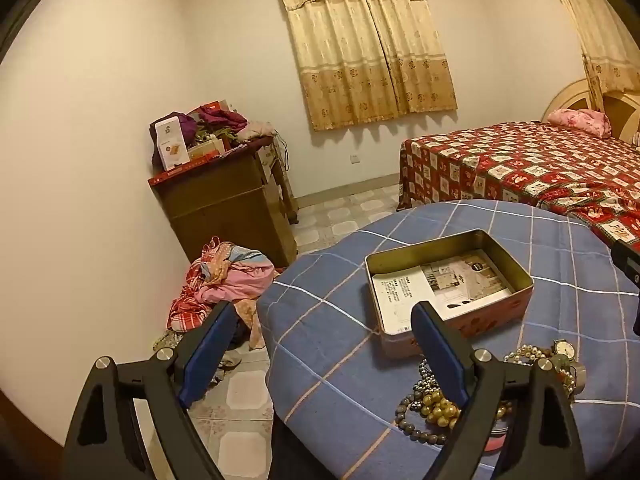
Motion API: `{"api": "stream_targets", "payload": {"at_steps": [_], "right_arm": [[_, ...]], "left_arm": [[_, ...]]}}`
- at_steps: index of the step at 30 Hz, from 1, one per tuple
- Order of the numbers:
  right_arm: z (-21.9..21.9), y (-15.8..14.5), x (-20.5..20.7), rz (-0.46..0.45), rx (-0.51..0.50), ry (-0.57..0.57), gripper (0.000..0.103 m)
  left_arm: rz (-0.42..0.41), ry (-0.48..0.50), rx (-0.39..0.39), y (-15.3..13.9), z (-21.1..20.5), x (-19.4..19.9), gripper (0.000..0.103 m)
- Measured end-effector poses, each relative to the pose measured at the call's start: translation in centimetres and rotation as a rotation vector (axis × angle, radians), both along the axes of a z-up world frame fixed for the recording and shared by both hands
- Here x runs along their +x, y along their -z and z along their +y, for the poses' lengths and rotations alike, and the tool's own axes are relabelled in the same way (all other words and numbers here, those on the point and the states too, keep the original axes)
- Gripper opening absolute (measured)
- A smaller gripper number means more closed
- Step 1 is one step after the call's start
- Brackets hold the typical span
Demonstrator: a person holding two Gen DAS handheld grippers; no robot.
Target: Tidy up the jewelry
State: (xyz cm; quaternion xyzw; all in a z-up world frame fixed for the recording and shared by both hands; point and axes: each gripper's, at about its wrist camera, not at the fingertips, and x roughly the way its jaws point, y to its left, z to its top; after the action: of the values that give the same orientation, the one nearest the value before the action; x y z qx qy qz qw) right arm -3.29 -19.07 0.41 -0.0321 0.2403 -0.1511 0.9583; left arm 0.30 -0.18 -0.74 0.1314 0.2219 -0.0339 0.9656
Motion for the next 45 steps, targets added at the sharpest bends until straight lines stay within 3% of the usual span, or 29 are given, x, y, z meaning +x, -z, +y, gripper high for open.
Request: {"api": "stream_targets", "payload": {"at_steps": [45], "right_arm": [[-0.1, 0.9, 0.2, 0.017, 0.005, 0.001, 0.103]], "left_arm": [[-0.003, -0.016, 0.010, -0.3, 0.7, 0.3, 0.089]]}}
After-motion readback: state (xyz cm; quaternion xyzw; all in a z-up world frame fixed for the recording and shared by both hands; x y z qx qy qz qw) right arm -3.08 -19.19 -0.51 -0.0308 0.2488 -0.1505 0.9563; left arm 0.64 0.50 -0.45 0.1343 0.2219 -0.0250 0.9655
